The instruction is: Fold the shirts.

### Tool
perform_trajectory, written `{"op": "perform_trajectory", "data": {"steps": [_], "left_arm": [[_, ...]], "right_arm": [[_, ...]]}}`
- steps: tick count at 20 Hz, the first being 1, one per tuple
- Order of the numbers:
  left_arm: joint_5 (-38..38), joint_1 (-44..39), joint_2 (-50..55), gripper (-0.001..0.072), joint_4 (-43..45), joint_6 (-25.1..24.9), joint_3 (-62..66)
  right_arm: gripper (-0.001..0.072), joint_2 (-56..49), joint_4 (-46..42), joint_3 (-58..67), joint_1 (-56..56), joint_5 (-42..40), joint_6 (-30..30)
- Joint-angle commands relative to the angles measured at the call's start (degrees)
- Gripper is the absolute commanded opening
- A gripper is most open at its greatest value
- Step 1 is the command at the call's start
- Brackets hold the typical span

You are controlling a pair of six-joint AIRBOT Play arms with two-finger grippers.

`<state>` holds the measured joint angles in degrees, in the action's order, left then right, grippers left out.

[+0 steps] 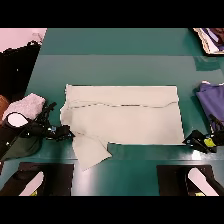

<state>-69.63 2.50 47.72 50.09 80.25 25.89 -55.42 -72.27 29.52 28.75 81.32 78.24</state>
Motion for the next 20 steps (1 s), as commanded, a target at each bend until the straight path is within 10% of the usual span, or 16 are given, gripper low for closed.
{"op": "perform_trajectory", "data": {"steps": [1, 9, 12, 20], "left_arm": [[0.28, -0.02, -0.04, 0.0031, 0.09, -0.31, 0.13], [1.46, -0.02, -0.04, 0.0031, 0.42, -0.35, 0.13], [0.68, -0.02, -0.04, 0.003, 1.29, -1.16, 0.31], [-10.08, -0.02, -9.09, 0.0028, 7.5, 4.13, 5.53]], "right_arm": [[0.0448, 0.2, 5.09, -2.01, 0.87, -4.31, -0.33], [0.0282, 0.04, 5.03, -1.95, 0.13, -3.67, -0.35], [0.0018, 0.11, 4.55, -1.88, -4.26, -3.56, -1.95], [0.0016, 13.62, -8.37, 4.76, -11.02, 10.4, -0.68]]}}
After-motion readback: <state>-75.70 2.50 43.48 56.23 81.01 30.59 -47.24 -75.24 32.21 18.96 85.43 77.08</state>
